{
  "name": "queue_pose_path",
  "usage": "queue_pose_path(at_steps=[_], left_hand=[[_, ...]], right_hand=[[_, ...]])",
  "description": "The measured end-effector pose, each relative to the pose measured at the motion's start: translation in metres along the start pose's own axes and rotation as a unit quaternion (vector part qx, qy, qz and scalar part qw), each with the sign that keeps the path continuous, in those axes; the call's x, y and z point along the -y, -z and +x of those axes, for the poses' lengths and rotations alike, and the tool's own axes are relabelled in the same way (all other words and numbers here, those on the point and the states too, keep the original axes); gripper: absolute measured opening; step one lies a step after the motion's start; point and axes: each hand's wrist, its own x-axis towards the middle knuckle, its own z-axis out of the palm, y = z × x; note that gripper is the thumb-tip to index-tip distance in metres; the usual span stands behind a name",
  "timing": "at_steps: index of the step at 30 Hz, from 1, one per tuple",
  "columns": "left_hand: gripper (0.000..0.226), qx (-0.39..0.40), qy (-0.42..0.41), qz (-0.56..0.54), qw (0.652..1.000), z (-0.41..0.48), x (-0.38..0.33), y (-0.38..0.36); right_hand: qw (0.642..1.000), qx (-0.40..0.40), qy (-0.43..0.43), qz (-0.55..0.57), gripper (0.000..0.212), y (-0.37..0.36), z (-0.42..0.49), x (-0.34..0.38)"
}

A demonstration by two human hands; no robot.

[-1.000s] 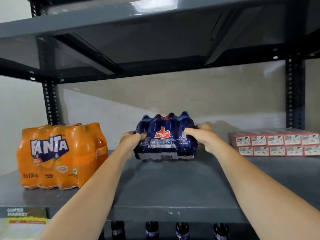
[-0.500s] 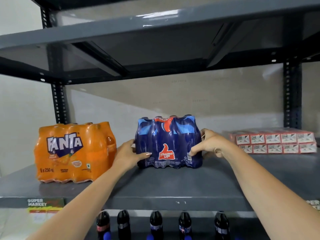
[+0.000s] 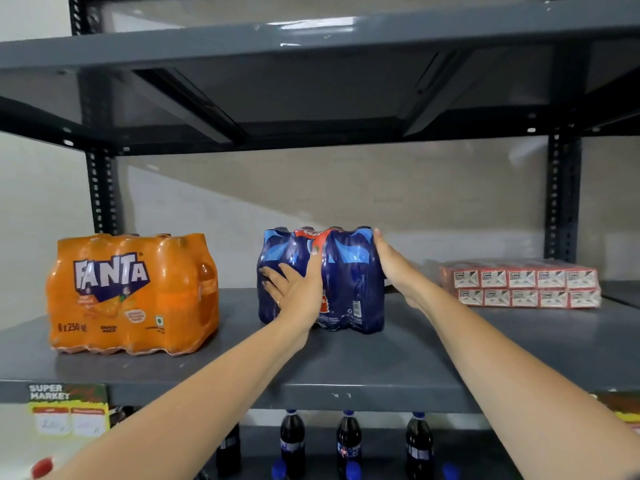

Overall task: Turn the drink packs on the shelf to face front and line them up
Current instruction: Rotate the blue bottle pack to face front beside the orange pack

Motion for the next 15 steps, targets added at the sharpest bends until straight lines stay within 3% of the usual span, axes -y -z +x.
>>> queue_pose_path(at_steps=[4, 7, 9, 11, 15], left_hand=[[0.098, 0.008, 0.023, -0.039, 0.999, 0.023, -0.002, 0.001], [0.122, 0.022, 0.041, -0.083, 0.995, 0.038, -0.001, 0.003], [0.127, 0.074, 0.049, -0.112, 0.990, 0.045, 0.004, 0.008], [0.126, 0.108, 0.017, -0.116, 0.987, 0.042, 0.007, 0.011], [0.120, 0.079, -0.125, -0.025, 0.989, 0.021, 0.012, 0.003]], right_hand=[[0.996, -0.056, 0.008, -0.068, 0.064, 0.003, -0.002, -0.005], [0.987, -0.096, 0.046, -0.117, 0.056, -0.003, -0.016, -0.007], [0.984, -0.095, 0.064, -0.138, 0.055, -0.007, -0.023, -0.006], [0.982, -0.095, 0.068, -0.149, 0.056, -0.006, -0.024, -0.003], [0.992, -0.112, 0.024, -0.062, 0.065, -0.001, 0.001, 0.009]])
